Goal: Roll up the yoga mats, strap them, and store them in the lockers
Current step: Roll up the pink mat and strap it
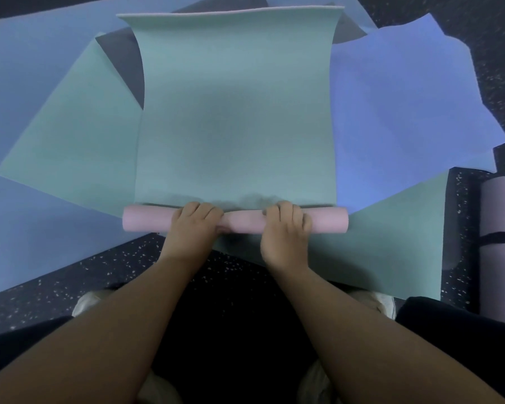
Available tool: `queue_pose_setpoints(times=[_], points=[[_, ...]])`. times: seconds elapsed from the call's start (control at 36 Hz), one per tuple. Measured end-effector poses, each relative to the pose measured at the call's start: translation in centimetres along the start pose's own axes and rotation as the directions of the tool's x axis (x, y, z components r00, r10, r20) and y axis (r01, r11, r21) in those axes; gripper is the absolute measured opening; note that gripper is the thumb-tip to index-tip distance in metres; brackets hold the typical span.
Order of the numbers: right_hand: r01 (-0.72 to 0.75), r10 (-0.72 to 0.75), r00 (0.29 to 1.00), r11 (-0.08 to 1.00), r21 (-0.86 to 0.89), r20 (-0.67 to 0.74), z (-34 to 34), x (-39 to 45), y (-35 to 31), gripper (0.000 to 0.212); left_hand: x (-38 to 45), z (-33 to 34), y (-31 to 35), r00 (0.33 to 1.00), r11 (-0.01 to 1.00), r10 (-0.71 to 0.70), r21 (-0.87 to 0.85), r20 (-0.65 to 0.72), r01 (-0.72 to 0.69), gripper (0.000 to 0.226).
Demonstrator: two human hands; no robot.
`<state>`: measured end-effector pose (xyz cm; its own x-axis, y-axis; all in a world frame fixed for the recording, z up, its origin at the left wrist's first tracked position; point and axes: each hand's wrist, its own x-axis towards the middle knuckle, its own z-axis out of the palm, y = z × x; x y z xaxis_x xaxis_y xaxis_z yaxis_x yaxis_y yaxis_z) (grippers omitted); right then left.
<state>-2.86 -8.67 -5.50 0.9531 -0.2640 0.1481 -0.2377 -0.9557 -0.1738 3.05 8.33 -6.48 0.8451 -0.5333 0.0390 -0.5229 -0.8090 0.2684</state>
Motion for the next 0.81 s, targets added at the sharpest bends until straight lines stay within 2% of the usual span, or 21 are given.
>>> queue_pose_setpoints(times=[0.08,0.19,0.31,0.36,0.42,0.53,0.64,0.75,0.81], points=[[0.073,-0.067,0.994,0.995,0.071,-0.083,0.6,-1.4,0.3,0.031,1.3,-0.5,-0.5,0.997,0.998,-0.006,-0.069,0.083,0.012,0.043],[0.093,-0.094,0.993,0.996,0.016,0.074,1.1,-2.3,0.5,0.062,2.9,-1.5,-0.4,0.986,0.99,-0.086,-0.099,0.14,0.101,0.04],[0.05,-0.05,0.974,0.999,0.003,0.223,0.6,-1.2,0.1,0.08,4.0,-1.8,0.0,0.962,0.987,-0.156,-0.01,0.223,0.162,0.039],[0.026,-0.034,0.958,0.999,0.031,0.285,0.4,-0.3,0.1,0.085,4.2,-1.7,0.2,0.96,0.98,-0.195,0.01,0.2,0.197,0.039],[0.014,-0.032,0.942,0.998,0.053,0.334,0.3,0.6,0.3,0.09,3.8,-1.4,0.4,0.97,0.978,-0.209,0.03,0.12,0.207,0.038],[0.049,-0.058,0.895,0.998,0.032,0.442,-0.2,2.1,0.6,0.095,2.3,-0.9,1.1,0.99,0.988,-0.139,-0.069,-0.023,0.137,0.04],[0.048,-0.05,0.86,0.999,0.017,0.508,-0.7,3.5,0.4,0.095,0.9,-0.1,1.5,0.999,0.999,-0.033,-0.039,-0.003,0.033,0.042],[0.056,-0.062,0.849,0.998,0.028,0.525,-0.8,4.1,0.5,0.096,0.4,0.7,1.3,0.999,0.998,-0.012,0.067,0.031,0.01,0.05],[0.06,-0.069,0.85,0.998,0.033,0.522,-0.7,4.2,0.5,0.096,0.3,1.2,1.3,0.999,0.992,-0.007,0.126,0.031,0.003,0.062]])
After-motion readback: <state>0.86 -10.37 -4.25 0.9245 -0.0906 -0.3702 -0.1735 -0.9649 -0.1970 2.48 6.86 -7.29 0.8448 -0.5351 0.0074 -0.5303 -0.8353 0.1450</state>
